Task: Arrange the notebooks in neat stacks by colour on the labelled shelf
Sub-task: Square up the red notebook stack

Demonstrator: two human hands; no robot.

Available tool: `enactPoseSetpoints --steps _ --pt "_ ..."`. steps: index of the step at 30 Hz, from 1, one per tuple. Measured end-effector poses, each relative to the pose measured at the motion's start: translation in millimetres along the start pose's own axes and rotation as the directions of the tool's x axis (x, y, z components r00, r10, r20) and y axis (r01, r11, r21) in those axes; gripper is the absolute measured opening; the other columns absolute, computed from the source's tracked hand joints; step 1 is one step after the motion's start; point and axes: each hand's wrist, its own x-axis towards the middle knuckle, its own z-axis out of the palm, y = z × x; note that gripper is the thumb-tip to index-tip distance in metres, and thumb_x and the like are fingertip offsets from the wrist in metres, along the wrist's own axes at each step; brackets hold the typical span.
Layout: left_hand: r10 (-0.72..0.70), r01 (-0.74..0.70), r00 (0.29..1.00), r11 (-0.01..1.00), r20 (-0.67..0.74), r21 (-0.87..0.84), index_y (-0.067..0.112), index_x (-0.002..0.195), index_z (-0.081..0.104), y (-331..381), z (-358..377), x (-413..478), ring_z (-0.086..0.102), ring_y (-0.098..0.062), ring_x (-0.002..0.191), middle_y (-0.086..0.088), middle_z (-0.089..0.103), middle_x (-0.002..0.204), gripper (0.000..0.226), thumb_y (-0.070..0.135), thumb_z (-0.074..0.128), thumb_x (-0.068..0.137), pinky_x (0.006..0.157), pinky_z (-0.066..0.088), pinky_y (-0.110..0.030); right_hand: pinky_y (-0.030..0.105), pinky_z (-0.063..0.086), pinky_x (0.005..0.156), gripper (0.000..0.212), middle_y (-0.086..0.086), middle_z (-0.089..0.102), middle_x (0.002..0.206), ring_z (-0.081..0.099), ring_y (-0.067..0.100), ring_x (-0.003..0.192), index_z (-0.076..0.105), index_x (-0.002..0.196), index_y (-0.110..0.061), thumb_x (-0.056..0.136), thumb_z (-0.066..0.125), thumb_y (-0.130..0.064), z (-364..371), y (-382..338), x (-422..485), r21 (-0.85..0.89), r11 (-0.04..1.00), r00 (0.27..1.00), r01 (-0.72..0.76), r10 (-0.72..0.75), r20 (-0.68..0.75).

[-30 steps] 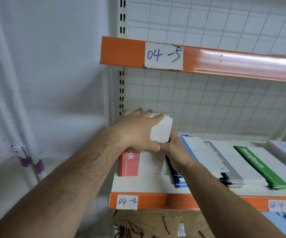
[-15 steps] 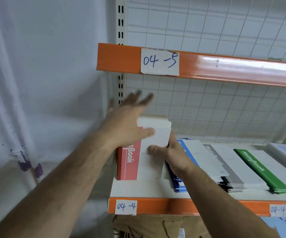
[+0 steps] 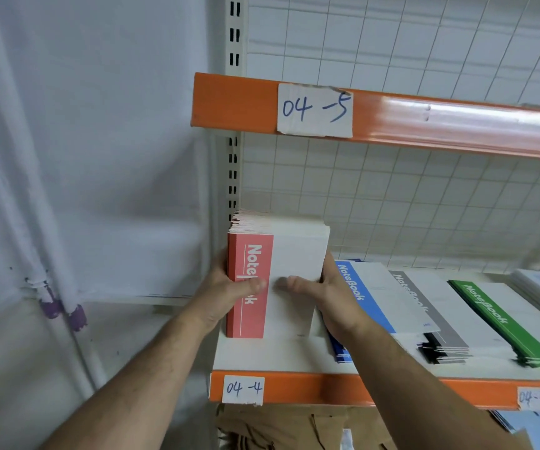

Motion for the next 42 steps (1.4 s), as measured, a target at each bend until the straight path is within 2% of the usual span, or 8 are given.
enactPoseSetpoints --steps 4,8,13,19,26,30,35,42 --pt "0.012 -0.011 1.0 0.999 0.021 -0.038 0.036 0.128 0.044 -4.4 -2.2 2.1 0.068 -0.021 0.105 -0.004 0.066 0.118 0.095 0.041 0.089 0.045 0.087 0.057 -0.046 0.05 0.051 0.101 0.083 -0.003 0.064 0.13 0.063 0.02 0.119 0.039 0.142 -0.026 0.074 0.085 -0.03 -0.4 -0.9 -3.9 -0.035 0.999 1.0 0.014 -0.014 -0.007" --pt "0.013 -0.01 0.998 0.999 0.068 -0.05 0.031 0.133 0.047 -7.4 -3.7 3.9 0.069 -0.023 0.105 -0.002 0.069 0.114 0.093 0.041 0.086 0.049 0.083 0.057 -0.04 0.026 0.051 0.093 0.102 -0.022 0.063 0.128 0.06 0.0 0.117 0.024 0.153 -0.024 0.07 0.082 -0.039 0.8 -8.4 -7.2 -0.026 0.999 0.999 0.039 -0.039 0.007" --pt "0.004 0.003 0.994 0.998 0.106 -0.059 0.034 0.131 0.049 -9.4 -5.3 3.7 0.067 -0.027 0.108 -0.005 0.068 0.116 0.088 0.044 0.085 0.051 0.091 0.056 -0.049 0.048 0.038 0.113 0.103 -0.007 0.053 0.145 0.049 0.017 0.135 0.02 0.155 -0.031 0.074 0.077 -0.059 5.7 -15.7 -9.8 -0.011 1.0 1.0 -0.01 0.01 0.022" --pt "0.017 -0.01 0.993 0.998 0.113 -0.061 0.033 0.132 0.048 -14.2 -6.2 4.4 0.067 -0.024 0.108 -0.004 0.067 0.116 0.089 0.041 0.085 0.051 0.086 0.058 -0.042 0.045 0.036 0.115 0.11 -0.009 0.053 0.145 0.048 0.012 0.135 0.021 0.156 -0.029 0.069 0.073 -0.071 9.2 -14.2 -12.4 -0.011 1.0 0.999 -0.001 0.001 0.042" --pt "0.041 -0.037 0.993 0.999 0.111 -0.034 0.036 0.134 0.045 -19.1 -7.2 5.9 0.066 -0.023 0.11 -0.006 0.062 0.123 0.092 0.043 0.086 0.052 0.092 0.057 -0.047 0.037 0.049 0.104 0.087 0.001 0.061 0.136 0.057 0.019 0.127 0.035 0.148 -0.019 0.076 0.075 -0.046 9.2 -14.7 -9.6 -0.056 0.998 1.0 0.01 -0.008 0.028" --pt "0.074 -0.073 0.996 0.997 0.053 -0.023 0.034 0.132 0.045 -14.4 -0.6 5.7 0.069 -0.022 0.106 -0.003 0.067 0.118 0.095 0.044 0.088 0.048 0.083 0.058 -0.039 0.047 0.053 0.098 0.071 0.004 0.067 0.126 0.063 0.026 0.118 0.046 0.138 -0.018 0.077 0.079 -0.03 12.6 -3.2 -9.5 -0.015 1.0 0.999 -0.011 0.011 -0.036" --pt "0.125 -0.124 0.992 0.992 0.029 -0.02 0.033 0.133 0.043 -13.0 -2.4 4.3 0.068 -0.021 0.107 -0.004 0.066 0.119 0.094 0.043 0.088 0.051 0.085 0.058 -0.039 0.047 0.053 0.098 0.08 -0.004 0.067 0.125 0.065 0.018 0.115 0.046 0.138 -0.028 0.069 0.08 -0.05 14.4 1.7 -13.3 -0.016 1.0 0.996 -0.022 0.021 -0.082" --pt "0.057 -0.055 0.994 0.998 0.096 -0.024 0.045 0.136 0.04 -27.1 -4.3 -9.6 0.065 -0.012 0.111 0.006 0.065 0.122 0.095 0.046 0.088 0.054 0.084 0.057 -0.031 0.024 0.057 0.08 0.076 -0.009 0.068 0.122 0.065 0.012 0.113 0.045 0.135 -0.032 0.068 0.079 -0.045 24.2 3.1 -24.6 0.069 0.998 0.999 -0.009 0.012 -0.047"
